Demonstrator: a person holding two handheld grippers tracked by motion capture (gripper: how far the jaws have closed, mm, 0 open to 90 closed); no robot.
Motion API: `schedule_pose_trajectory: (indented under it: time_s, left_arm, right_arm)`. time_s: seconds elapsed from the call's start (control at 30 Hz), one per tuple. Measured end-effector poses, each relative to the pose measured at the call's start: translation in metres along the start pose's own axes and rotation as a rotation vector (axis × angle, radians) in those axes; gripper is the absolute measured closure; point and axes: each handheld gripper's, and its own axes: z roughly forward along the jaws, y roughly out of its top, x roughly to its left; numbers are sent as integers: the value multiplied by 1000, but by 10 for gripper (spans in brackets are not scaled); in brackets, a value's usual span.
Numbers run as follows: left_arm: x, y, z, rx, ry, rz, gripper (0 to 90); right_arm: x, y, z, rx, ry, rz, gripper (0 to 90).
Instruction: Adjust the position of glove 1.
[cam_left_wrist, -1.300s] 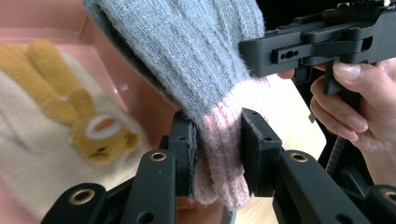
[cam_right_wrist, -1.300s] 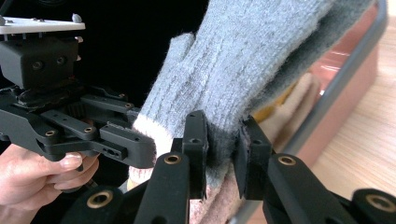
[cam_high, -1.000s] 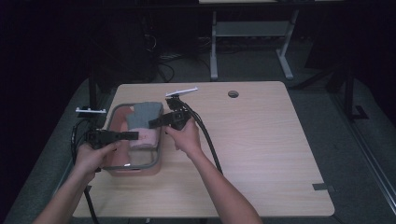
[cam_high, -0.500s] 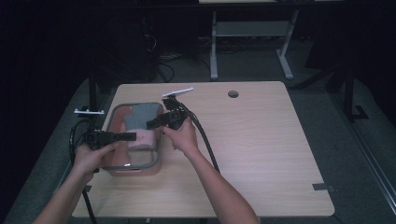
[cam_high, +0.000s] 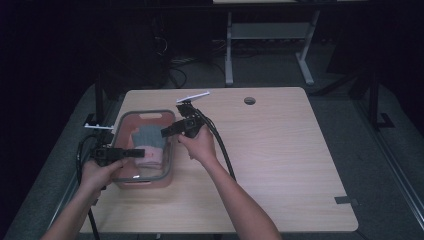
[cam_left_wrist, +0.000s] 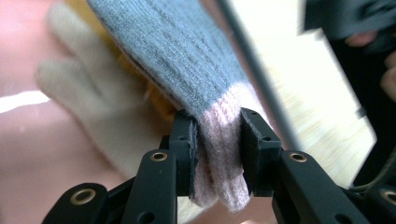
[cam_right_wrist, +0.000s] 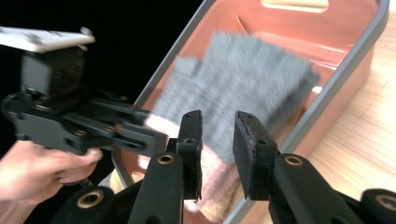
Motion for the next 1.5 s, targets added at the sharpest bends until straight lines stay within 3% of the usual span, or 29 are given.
schedule_pose_trajectory:
  time_s: [0.03,0.13,0.2,0.37,0.43,0.7,1.07,1.23,1.5]
  left_arm:
    - [1,-1,3,18,21,20,687]
    - [0,-2,9,37,42,21,675]
    - [-2,-1,10,50,80,39,658]
    - [-3,-1,9,42,98,41,605]
    - [-4,-1,8,47,126,61,565]
    - [-6,5,1,50,148,93,518]
    - [-5,12,-13,14,200,86,499]
    - [-7,13,-16,-11,199,78,499]
    - [-17,19,-18,-13,186,112,488]
  right_arm:
    - [0,0,-1,2,-3,-2,723]
    - [0,-1,-2,2,-7,-12,720]
    - [0,-2,-3,0,-10,-15,713]
    - [1,-5,-9,-10,-19,-27,705]
    - [-1,-7,-13,-13,-20,-34,702]
    - [-8,-9,-23,-24,-31,-21,672]
    - [-17,-15,-37,-36,-52,-20,608]
    - [-25,-19,-44,-45,-66,-20,593]
    - [-37,-26,-56,-59,-83,0,557]
